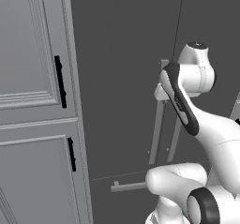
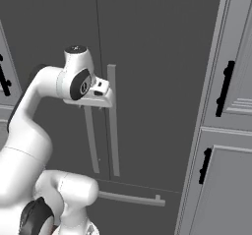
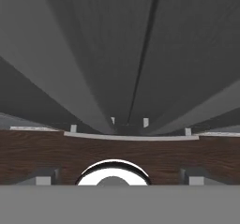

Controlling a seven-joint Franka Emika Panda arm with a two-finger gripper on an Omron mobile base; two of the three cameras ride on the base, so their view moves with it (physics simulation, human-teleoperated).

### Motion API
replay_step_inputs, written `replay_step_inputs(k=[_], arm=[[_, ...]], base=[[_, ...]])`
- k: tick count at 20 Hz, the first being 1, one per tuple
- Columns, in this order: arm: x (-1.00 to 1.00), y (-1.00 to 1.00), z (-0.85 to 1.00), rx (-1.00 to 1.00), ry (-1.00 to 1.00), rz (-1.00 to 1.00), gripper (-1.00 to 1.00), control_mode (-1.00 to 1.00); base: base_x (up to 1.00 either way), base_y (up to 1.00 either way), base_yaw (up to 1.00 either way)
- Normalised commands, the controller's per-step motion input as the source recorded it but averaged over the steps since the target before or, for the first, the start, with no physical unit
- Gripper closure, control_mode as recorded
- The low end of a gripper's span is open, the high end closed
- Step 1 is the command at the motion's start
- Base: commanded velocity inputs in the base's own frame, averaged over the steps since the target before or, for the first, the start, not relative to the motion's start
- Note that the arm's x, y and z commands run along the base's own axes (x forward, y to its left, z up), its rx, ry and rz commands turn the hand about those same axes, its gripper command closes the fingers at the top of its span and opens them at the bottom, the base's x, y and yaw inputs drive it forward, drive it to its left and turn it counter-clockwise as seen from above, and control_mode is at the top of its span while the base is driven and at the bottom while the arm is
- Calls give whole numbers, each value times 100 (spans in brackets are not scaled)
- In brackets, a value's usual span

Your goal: Grab a lemon wedge from the fridge and one ice cube from the ice bowl, and put them in the glass of lemonade.

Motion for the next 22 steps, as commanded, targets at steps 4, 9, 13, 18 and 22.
replay_step_inputs(k=[4, 9, 13, 18, 22], arm=[[-25, 0, -40, 0, -8, 0, -100, -100], [-21, 1, -48, -1, -7, 0, -100, -100], [-9, 0, -11, 0, -2, 0, -100, 100], [0, 0, 0, 0, 0, 0, -100, 100], [0, 0, 0, 0, 0, 0, -100, 100]], base=[[0, 0, 0], [0, 0, 0], [0, 0, 0], [-9, -11, 0], [-29, -34, -3]])
